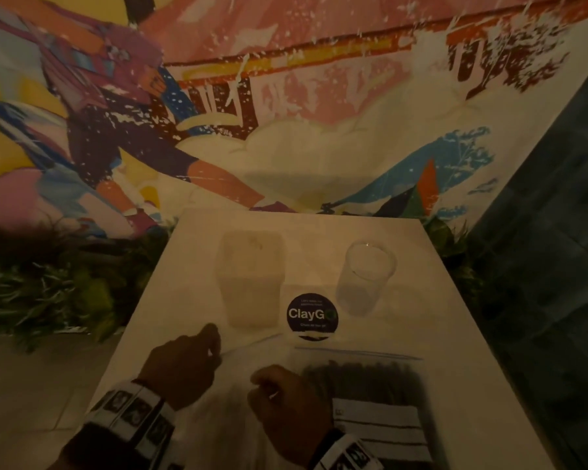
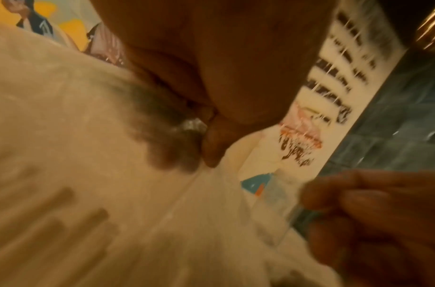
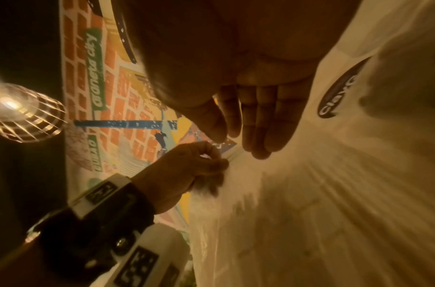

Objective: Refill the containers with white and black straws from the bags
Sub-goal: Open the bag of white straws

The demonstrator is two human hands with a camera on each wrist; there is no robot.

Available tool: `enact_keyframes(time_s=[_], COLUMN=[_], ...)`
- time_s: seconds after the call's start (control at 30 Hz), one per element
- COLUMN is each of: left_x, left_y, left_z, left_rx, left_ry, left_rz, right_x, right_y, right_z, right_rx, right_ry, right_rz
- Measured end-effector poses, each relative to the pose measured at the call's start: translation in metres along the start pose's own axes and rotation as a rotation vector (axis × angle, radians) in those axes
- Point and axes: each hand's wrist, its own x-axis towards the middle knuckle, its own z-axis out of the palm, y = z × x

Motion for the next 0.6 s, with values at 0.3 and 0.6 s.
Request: enact_keyframes(time_s=[0.3, 0.6], left_x=[-0.096, -0.124], left_y=[0.085, 0.092], left_z=[-0.071, -0.091], left_rx=[-0.085, -0.226], left_ry=[0.168, -0.107], left_rz=[0.135, 0.209], right_x=[-0.016, -0.028], right_y=[-0.042, -0.025], right_z=[-0.038, -0.058], right_rx=[0.624, 0.657], right_ry=[0.100, -0.023], right_rz=[0.033, -0.073])
